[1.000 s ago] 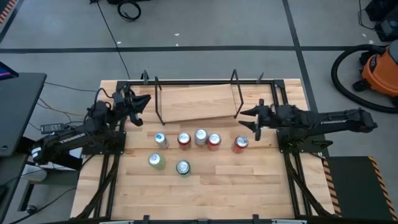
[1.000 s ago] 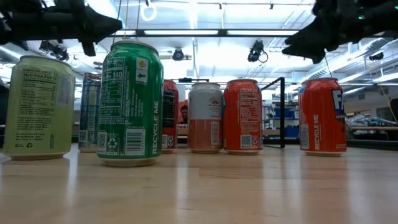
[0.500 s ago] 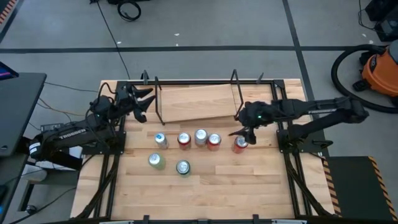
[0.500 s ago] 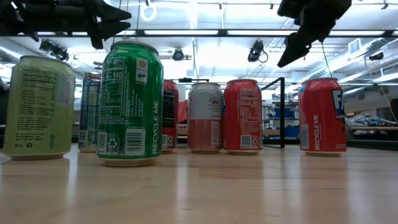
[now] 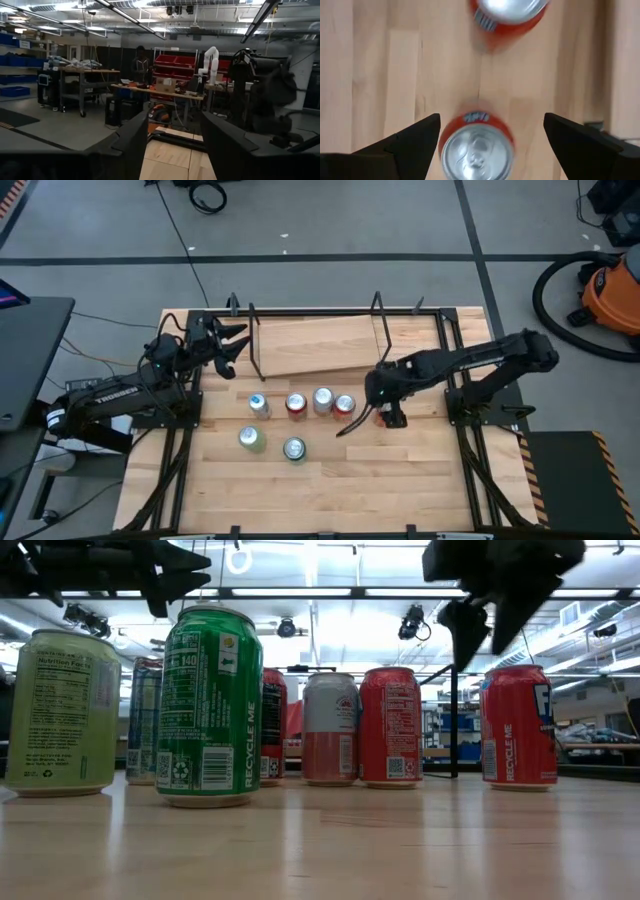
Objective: Place canned beverage on shelf
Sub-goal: Put the red soda can on the shelf
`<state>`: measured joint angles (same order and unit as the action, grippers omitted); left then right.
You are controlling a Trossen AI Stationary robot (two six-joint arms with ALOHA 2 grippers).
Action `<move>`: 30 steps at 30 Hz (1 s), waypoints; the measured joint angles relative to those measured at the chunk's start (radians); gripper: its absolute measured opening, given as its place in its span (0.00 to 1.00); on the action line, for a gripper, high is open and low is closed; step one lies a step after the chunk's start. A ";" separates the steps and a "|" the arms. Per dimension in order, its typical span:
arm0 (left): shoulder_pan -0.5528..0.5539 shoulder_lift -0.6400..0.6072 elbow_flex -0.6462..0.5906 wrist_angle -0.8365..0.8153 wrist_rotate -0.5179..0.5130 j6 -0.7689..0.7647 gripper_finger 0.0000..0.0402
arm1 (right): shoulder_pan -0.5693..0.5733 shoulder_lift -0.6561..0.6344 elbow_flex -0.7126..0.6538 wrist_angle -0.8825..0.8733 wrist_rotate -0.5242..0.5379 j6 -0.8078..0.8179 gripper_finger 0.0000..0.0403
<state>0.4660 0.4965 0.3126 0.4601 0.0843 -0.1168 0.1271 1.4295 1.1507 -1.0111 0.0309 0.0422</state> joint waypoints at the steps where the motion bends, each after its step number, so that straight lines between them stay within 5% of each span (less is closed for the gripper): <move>1: 0.000 0.000 0.000 0.000 0.000 0.000 0.48 | 0.010 0.013 0.003 -0.016 0.000 0.005 0.91; 13: 0.000 0.000 0.000 -0.001 0.000 -0.003 0.48 | 0.076 0.145 0.010 -0.113 0.068 0.014 0.90; 30: 0.000 0.001 0.000 -0.002 0.000 -0.026 0.48 | -0.010 0.209 0.008 -0.142 -0.030 0.099 0.79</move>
<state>0.4664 0.4973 0.3126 0.4580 0.0845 -0.1428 0.1173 1.6383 1.1589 -1.1535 0.0007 0.1409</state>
